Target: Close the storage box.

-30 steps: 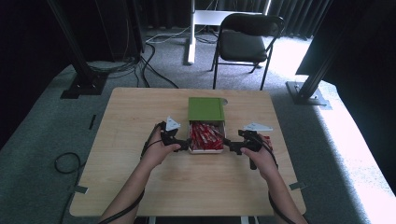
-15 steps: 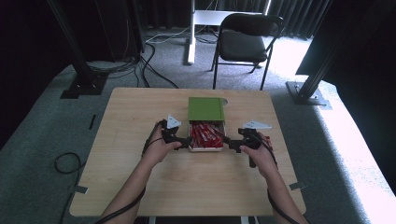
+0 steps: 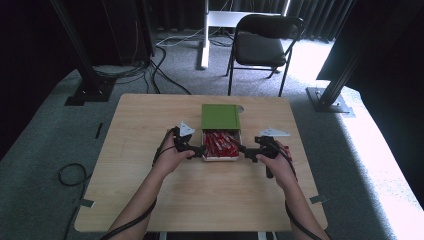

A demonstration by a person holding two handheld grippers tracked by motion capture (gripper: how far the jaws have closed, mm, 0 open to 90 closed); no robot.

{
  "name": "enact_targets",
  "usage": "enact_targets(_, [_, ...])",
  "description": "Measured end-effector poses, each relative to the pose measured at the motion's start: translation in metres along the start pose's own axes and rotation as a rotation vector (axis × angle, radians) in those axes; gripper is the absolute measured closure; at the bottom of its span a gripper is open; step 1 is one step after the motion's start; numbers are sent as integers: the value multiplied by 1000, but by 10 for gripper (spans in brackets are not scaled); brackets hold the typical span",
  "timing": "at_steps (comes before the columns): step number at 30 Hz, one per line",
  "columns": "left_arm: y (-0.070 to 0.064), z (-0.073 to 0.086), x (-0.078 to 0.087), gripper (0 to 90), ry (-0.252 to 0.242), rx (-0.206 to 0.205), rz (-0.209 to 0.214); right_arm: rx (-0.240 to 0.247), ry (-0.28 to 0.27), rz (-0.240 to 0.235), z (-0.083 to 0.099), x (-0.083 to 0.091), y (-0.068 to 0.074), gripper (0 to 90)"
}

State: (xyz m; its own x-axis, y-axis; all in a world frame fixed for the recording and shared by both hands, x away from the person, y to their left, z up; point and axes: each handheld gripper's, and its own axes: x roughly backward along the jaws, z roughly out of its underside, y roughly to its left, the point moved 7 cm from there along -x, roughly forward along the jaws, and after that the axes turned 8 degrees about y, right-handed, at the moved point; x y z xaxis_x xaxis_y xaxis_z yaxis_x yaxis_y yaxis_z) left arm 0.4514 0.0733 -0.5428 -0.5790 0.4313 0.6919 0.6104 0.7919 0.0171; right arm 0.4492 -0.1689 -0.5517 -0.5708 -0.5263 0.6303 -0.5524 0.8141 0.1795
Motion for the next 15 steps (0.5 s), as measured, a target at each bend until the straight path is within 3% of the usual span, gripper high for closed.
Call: enact_targets(15, [5,-4,-7,105,10,-5,-19,-1,4,13,-4,-5,-2,119])
